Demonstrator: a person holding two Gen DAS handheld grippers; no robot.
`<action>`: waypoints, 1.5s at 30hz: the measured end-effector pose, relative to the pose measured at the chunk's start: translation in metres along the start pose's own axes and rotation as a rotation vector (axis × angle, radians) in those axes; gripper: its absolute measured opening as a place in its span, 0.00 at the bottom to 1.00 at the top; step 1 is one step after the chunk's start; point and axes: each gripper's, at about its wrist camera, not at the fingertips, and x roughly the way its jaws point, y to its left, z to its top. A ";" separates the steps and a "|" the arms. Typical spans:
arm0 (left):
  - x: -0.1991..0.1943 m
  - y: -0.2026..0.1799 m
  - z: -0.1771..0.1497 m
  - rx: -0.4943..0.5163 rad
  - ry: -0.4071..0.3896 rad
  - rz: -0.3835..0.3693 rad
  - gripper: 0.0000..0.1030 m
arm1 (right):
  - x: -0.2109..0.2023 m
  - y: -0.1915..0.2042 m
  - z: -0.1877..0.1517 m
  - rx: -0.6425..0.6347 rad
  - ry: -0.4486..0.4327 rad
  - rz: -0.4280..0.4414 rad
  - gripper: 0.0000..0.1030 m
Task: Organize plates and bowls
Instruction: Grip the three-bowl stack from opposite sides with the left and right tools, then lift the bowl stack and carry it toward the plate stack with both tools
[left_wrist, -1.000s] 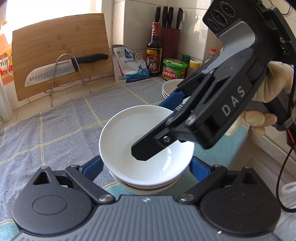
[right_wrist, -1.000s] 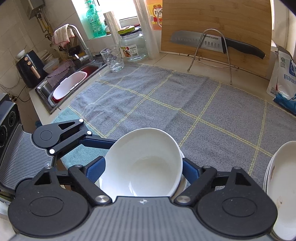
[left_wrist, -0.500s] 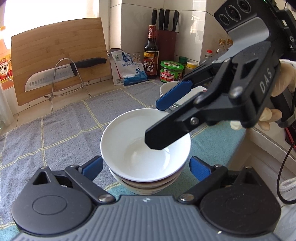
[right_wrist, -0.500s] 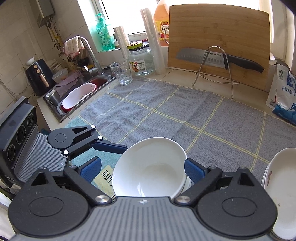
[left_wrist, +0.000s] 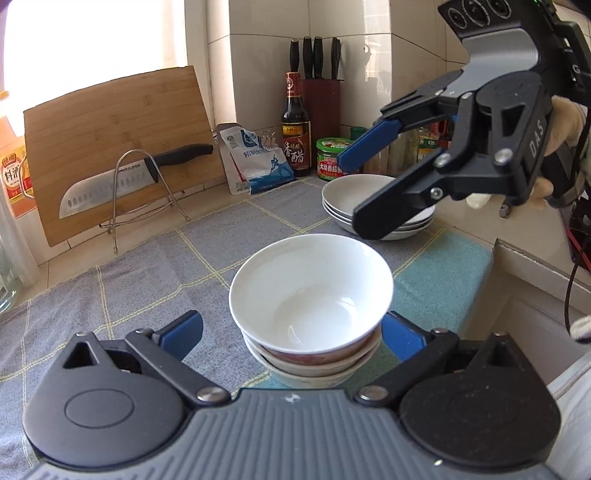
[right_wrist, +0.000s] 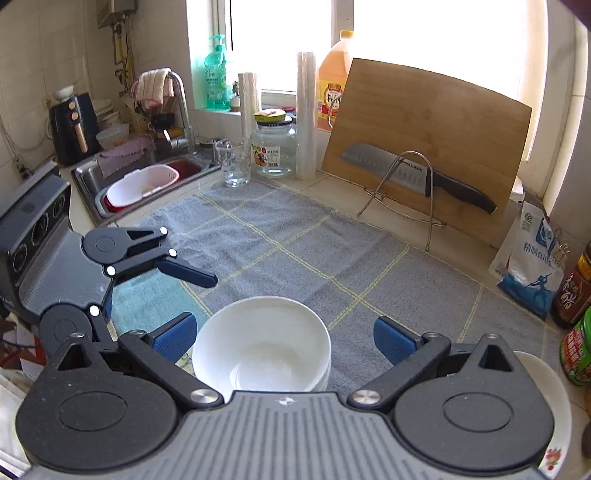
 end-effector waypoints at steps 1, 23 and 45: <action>0.001 0.002 -0.001 0.006 0.007 -0.010 0.99 | 0.000 0.001 -0.002 -0.017 0.012 -0.016 1.00; 0.055 0.024 -0.032 0.115 0.228 -0.138 0.99 | 0.083 0.003 -0.094 0.052 0.330 0.014 1.00; 0.063 0.040 -0.023 0.212 0.139 -0.342 0.91 | 0.080 0.012 -0.079 -0.167 0.180 0.068 0.95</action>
